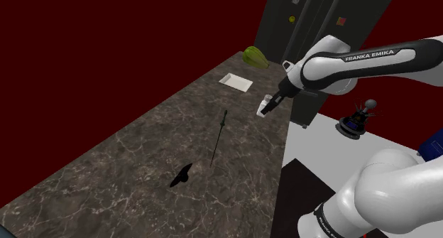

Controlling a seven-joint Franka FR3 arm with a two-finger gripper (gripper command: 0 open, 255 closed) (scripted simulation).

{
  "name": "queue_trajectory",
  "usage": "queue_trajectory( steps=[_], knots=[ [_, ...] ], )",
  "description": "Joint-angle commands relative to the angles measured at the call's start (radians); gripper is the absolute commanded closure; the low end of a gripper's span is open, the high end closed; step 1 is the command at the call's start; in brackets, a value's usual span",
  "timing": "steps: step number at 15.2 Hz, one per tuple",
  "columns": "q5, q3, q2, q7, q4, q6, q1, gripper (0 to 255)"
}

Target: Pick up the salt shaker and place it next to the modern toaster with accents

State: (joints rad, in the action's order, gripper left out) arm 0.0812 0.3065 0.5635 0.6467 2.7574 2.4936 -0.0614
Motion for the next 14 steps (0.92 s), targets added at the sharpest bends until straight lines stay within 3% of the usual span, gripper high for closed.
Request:
queue_trajectory(
  steps=[1, 14],
  knots=[
    [-0.007, -0.011, 0.024, -0.013, -0.013, -0.037, 0.007, 255],
    [-0.025, -0.046, 0.099, -0.059, -0.141, -0.238, 0.024, 255]
  ],
)
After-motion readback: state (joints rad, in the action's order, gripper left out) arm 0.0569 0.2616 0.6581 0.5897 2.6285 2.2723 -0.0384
